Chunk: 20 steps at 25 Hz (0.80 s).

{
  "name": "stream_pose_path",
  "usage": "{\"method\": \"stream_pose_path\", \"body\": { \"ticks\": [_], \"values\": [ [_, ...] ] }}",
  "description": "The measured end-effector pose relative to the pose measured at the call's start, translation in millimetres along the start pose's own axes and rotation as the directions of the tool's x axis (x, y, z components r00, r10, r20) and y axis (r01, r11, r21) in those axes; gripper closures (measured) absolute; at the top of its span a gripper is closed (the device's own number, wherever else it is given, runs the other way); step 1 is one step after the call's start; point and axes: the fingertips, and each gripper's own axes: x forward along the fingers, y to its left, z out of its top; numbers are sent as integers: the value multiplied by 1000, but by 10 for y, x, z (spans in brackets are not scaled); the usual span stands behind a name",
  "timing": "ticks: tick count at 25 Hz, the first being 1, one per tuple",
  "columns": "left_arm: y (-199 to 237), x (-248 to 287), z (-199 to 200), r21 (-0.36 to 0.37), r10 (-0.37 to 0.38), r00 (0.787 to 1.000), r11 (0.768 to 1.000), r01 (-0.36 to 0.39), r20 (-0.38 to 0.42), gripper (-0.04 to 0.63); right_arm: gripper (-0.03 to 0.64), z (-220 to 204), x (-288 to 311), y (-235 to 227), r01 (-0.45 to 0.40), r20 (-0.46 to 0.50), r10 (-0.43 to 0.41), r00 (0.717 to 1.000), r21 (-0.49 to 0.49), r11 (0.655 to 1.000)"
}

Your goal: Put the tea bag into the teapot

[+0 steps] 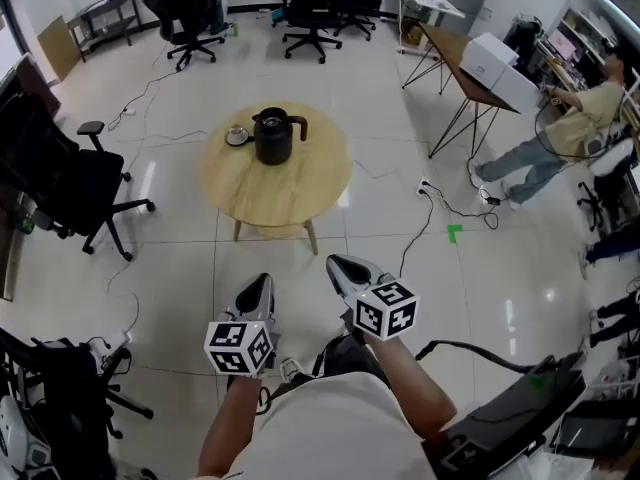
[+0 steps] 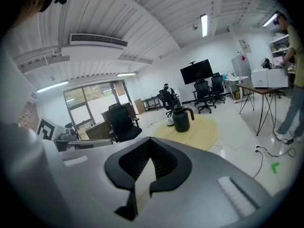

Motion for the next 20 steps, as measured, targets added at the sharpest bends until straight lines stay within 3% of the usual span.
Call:
{"method": "stream_pose_path", "body": {
  "ticks": [8, 20],
  "values": [
    [-460, -55, -20, 27, -30, 1000, 999, 29, 9, 583, 615, -32, -366, 20, -19, 20, 19, 1000, 23, 1000],
    [-818, -97, -11, 15, 59, 996, 998, -60, 66, 583, 617, -29, -697, -2, -117, 8, 118, 993, -57, 991]
  ]
}}
